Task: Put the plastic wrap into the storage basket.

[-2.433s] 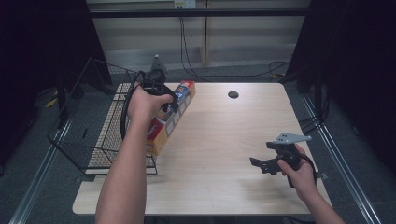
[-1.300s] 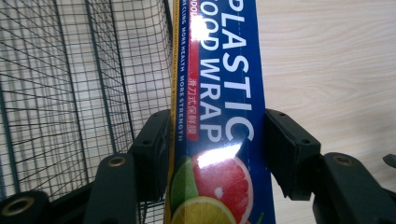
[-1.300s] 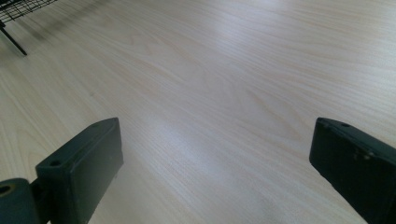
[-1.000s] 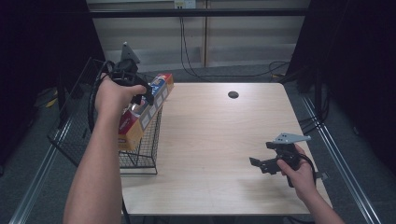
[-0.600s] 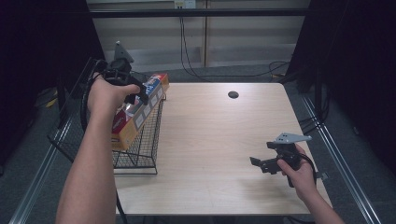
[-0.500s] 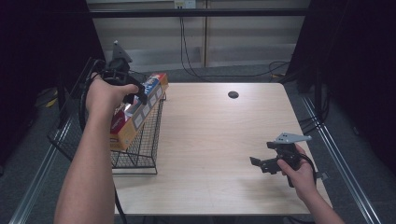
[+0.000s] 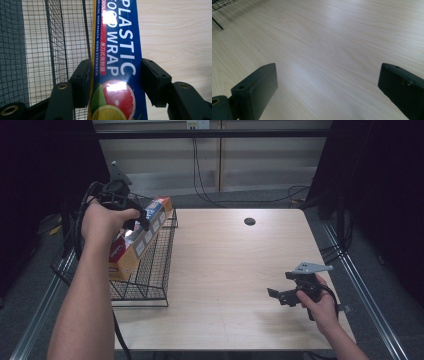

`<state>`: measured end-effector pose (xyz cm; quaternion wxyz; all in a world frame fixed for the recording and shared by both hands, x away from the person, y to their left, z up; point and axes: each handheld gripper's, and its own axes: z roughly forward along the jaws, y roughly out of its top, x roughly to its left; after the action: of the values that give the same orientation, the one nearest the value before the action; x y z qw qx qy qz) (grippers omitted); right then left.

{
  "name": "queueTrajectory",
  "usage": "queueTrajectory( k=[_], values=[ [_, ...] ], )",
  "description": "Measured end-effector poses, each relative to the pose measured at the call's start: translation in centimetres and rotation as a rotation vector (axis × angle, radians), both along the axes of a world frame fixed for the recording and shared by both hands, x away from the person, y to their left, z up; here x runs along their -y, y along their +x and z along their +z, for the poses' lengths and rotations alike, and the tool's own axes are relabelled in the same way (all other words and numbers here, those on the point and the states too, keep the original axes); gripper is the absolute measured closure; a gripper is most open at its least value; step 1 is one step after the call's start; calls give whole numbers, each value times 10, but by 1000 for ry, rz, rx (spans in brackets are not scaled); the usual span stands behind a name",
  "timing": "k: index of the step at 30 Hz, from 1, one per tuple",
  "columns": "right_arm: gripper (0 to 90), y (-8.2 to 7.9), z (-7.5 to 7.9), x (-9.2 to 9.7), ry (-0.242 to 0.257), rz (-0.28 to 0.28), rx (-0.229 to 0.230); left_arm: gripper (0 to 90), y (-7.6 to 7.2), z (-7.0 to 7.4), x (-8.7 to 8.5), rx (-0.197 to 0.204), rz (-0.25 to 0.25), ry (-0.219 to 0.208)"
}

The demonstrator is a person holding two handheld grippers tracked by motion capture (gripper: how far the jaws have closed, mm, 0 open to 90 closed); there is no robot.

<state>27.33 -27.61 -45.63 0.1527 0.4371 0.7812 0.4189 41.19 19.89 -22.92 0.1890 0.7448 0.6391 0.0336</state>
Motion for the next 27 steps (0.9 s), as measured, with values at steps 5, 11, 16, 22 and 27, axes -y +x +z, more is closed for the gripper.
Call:
queueTrajectory(
  k=[5, 11, 16, 22, 27],
  values=[
    [23, 0, 0, 0, 2, -2, 2, 454, -1, 3, -5, 9, 12, -2],
    [23, 0, 0, 0, 1, -4, 4, 454, -4, 8, -11, 24, 19, 8],
    [23, 0, 1, 1, 2, -4, 8, 454, -5, 14, -17, 33, 29, 5],
    [23, -1, 1, 1, 3, -4, 6, 455, -7, 21, -25, 48, 47, 11],
    [24, 0, 1, 1, 2, -5, 8, 454, -9, 24, -30, 59, 63, 19]
  ],
)
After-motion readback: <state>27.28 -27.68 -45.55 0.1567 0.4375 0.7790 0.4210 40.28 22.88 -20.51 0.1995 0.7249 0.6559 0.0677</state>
